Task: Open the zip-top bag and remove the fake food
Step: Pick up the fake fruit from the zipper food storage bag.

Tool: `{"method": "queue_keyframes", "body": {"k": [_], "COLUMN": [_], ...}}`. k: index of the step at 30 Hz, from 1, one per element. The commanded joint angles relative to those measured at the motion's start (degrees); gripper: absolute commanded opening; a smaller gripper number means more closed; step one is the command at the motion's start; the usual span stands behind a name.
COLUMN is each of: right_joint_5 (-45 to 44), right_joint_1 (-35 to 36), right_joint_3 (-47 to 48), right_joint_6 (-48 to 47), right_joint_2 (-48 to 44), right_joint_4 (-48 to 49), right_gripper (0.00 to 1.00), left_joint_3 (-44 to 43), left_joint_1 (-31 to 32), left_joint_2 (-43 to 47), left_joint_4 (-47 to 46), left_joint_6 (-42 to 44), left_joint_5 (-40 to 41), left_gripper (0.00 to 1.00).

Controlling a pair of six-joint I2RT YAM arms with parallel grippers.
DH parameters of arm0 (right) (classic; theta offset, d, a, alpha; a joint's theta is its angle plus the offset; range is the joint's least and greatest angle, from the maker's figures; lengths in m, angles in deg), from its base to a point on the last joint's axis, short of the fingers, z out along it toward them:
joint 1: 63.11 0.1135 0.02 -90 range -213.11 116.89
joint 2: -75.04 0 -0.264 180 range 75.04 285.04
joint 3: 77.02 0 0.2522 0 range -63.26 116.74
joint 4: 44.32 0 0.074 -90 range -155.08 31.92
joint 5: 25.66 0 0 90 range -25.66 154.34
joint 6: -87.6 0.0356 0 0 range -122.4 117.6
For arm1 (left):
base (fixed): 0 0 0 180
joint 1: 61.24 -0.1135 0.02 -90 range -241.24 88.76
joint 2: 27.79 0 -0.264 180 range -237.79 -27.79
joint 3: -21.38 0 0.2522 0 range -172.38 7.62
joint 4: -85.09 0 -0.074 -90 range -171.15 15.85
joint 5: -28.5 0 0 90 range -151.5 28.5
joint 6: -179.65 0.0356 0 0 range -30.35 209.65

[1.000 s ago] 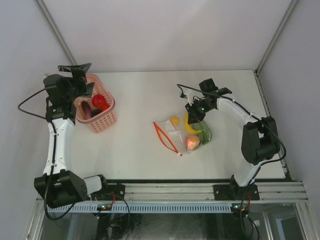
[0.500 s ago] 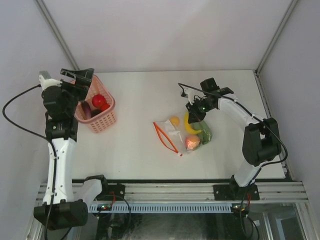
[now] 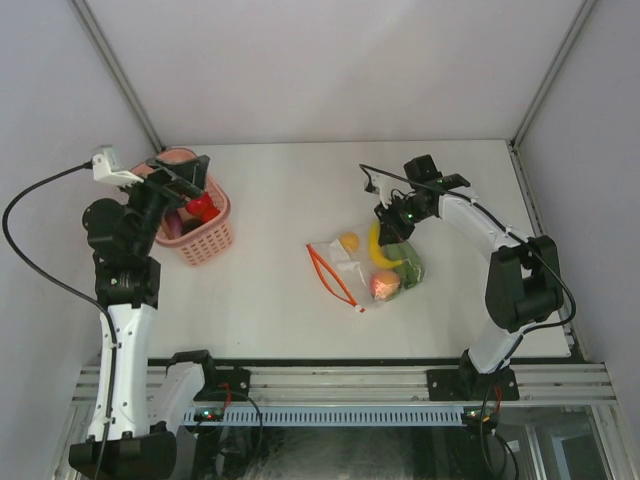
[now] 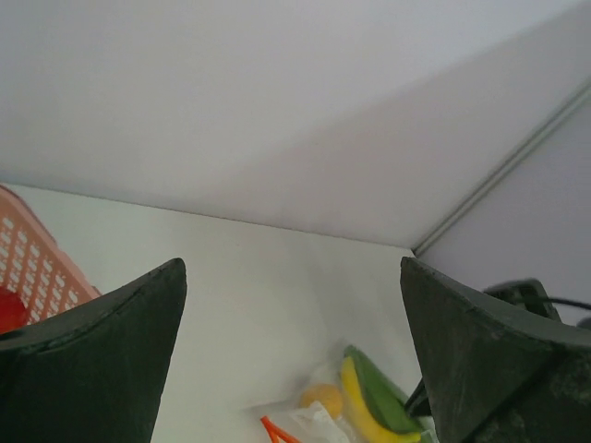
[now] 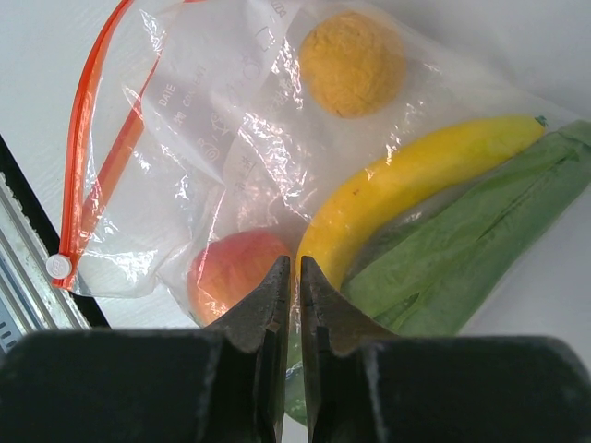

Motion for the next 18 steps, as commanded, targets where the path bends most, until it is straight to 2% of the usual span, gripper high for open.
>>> {"method": "queue_keyframes", "body": {"k": [1, 3, 8, 12, 15, 18], "right_joint_5": [1.3, 1.2, 1.5, 1.8, 1.8, 2.0], "right_joint_1": [-0.3, -0.3, -0.9, -1.2, -1.3, -1.5], "right_joint_3": [1.9, 1.9, 1.9, 1.9, 1.9, 1.9], "right_joint_6": [-0.9, -0.9, -0.9, -1.0, -1.0, -1.0], "right_joint_2": [-3.2, -3.2, -3.4, -3.4, -3.5, -3.8], "right_joint_4": [0.5, 0.5, 0.5, 0.5, 0.4, 0.4], "right_gripper": [0.08, 0.08, 0.08, 0.08, 0.08, 0.08], "left_joint_3": [0.4, -0.6, -2.8, -3.2, -2.6, 0.2], "left_joint_1": [4.1, 8.1, 19.9, 27.5, 30.3, 30.5], "left_joint_2": [1.2, 1.0, 0.8, 0.8, 0.5, 1.3], "left_joint_4": [-1.6, 1.1, 7.2, 8.9, 8.7, 5.3], "left_joint_6": [10.6, 15.1, 25.7, 31.1, 32.4, 31.7], "left_joint_5": [-5.9, -4.3, 5.5, 11.1, 11.1, 10.1], "left_gripper": [1.0, 1.0, 1.0, 1.0, 1.0, 1.0]}}
